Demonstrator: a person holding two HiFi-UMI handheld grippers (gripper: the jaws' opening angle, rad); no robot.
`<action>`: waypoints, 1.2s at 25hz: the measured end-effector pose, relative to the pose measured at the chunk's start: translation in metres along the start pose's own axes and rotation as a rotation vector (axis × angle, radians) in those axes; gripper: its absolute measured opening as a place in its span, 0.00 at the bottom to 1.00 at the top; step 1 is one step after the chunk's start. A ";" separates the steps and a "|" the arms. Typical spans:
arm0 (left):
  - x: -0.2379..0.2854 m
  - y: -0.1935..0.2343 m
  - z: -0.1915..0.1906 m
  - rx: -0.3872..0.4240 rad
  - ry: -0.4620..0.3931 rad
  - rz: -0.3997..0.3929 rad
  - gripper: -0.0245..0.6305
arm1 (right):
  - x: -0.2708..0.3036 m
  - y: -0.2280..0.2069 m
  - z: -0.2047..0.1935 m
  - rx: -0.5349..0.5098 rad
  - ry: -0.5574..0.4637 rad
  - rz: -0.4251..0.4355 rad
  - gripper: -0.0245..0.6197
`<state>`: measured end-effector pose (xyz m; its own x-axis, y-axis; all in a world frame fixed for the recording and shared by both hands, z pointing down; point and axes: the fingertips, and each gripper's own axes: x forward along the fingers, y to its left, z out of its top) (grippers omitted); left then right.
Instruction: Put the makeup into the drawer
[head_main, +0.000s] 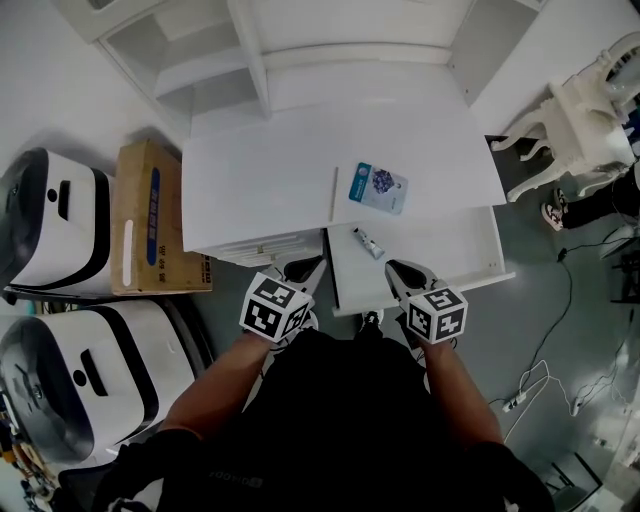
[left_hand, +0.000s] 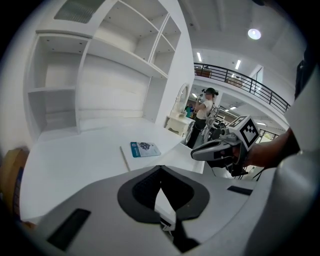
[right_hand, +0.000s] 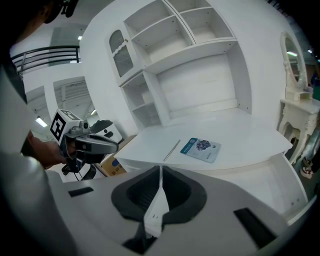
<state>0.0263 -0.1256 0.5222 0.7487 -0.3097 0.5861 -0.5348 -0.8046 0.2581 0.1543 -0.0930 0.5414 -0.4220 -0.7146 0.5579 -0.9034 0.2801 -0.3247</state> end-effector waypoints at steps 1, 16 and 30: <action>0.000 -0.001 0.000 0.005 0.003 -0.005 0.05 | 0.000 0.000 0.000 0.001 -0.002 -0.002 0.10; 0.007 0.006 -0.004 -0.017 0.026 0.031 0.05 | 0.032 -0.041 -0.011 -0.389 0.135 -0.117 0.10; -0.002 0.022 -0.013 -0.124 0.036 0.177 0.05 | 0.125 -0.130 -0.015 -0.953 0.391 -0.201 0.35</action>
<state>0.0080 -0.1356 0.5368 0.6259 -0.4203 0.6570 -0.7023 -0.6702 0.2402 0.2181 -0.2096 0.6647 -0.0993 -0.5943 0.7981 -0.5739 0.6895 0.4419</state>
